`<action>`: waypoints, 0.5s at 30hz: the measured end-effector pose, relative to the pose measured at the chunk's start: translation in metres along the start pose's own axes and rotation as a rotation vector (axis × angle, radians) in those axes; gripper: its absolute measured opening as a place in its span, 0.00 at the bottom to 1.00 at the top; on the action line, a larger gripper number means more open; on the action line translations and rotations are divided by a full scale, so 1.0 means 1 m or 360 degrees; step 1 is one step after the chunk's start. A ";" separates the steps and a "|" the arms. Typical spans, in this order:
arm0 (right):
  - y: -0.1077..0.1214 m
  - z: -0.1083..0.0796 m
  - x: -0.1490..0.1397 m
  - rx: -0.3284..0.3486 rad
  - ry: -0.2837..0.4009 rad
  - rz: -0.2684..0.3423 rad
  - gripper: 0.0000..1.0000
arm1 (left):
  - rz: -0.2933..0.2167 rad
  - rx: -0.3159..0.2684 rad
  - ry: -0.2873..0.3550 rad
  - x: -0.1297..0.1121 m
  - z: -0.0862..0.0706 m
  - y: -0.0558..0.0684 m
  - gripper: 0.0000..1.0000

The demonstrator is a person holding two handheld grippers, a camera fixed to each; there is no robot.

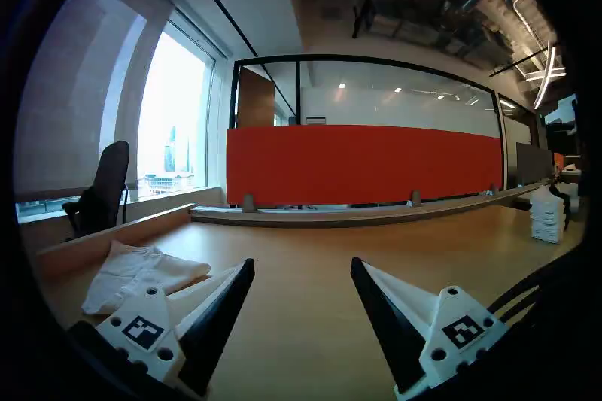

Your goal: Fold towel

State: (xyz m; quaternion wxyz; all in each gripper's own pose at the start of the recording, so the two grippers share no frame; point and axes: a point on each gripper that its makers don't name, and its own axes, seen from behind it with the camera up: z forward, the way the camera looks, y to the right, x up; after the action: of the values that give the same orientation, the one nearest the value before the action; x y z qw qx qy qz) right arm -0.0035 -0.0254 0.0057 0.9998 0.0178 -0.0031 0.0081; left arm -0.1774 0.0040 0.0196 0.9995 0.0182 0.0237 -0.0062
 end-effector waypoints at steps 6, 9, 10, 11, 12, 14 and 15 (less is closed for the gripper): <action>0.016 0.000 0.011 -0.0025 0.0068 -0.0020 1.00 | 0.0001 0.0000 0.0000 0.000 0.000 0.000 0.95; 0.025 0.001 0.011 -0.0045 0.0091 -0.0041 1.00 | 0.0001 0.0000 -0.0001 0.000 0.000 0.000 0.95; 0.028 0.002 0.010 -0.0052 0.0098 -0.0045 1.00 | 0.0001 0.0000 0.0000 0.000 0.000 0.000 0.95; 0.030 0.002 0.009 -0.0057 0.0105 -0.0049 1.00 | 0.0001 0.0000 0.0000 0.000 0.000 0.000 0.95; 0.032 0.002 0.008 -0.0060 0.0110 -0.0052 1.00 | 0.0001 0.0000 0.0000 0.000 0.000 0.000 0.95; 0.035 0.003 0.004 -0.0056 0.0120 -0.0055 1.00 | 0.0000 0.0000 0.0000 0.000 0.000 0.000 0.95; 0.037 0.003 0.001 -0.0055 0.0123 -0.0054 1.00 | 0.0000 0.0000 0.0000 0.000 0.000 0.000 0.95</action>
State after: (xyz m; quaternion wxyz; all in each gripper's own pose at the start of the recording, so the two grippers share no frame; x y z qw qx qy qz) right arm -0.0027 0.0112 0.0102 0.9993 0.0004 0.0356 -0.0082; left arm -0.1778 0.0036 0.0195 0.9995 0.0183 0.0236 -0.0062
